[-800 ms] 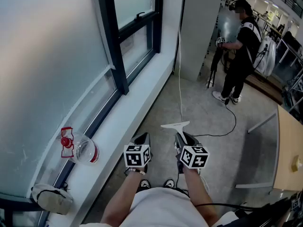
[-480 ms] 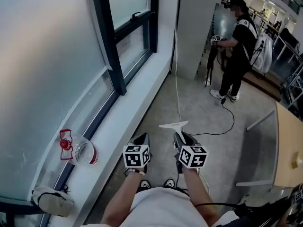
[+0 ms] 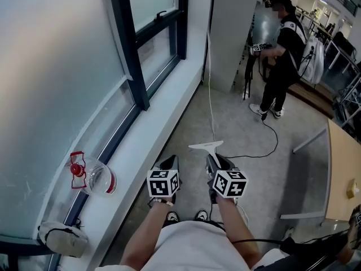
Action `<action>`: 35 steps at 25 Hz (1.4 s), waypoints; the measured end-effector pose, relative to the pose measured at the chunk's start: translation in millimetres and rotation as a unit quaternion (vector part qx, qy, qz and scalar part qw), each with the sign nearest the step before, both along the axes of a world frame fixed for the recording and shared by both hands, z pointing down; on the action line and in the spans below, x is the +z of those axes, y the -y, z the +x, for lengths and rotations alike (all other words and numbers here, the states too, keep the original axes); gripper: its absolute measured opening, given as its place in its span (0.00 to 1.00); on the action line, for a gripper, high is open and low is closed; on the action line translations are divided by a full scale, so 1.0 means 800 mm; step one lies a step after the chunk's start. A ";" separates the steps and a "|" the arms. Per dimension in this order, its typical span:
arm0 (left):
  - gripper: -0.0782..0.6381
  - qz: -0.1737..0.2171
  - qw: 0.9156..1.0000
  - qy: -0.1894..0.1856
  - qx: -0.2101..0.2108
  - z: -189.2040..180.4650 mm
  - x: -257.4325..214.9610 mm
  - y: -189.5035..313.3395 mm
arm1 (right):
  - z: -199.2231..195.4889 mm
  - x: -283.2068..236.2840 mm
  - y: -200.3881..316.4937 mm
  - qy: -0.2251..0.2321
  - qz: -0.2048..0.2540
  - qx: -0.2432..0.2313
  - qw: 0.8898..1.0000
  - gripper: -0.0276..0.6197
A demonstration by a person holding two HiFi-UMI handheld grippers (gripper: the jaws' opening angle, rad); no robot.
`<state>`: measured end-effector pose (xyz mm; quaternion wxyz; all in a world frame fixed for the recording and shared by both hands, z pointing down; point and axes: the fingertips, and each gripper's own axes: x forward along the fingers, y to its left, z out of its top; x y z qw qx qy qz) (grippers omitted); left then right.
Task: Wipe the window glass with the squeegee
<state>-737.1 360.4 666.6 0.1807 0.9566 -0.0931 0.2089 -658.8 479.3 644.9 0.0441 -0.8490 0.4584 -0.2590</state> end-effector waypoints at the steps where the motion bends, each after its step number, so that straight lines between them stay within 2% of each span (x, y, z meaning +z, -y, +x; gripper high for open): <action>1: 0.11 -0.001 1.000 0.001 0.001 -0.001 0.001 -0.001 | 0.000 -0.001 0.000 0.002 0.003 0.002 1.000 0.18; 28: 0.11 -0.011 1.000 0.000 0.000 0.001 0.005 0.023 | -0.003 0.011 0.030 0.007 -0.006 -0.008 1.000 0.18; 35: 0.11 -0.015 1.000 -0.015 0.001 0.004 -0.004 0.043 | 0.002 0.006 0.047 0.002 -0.003 -0.005 1.000 0.18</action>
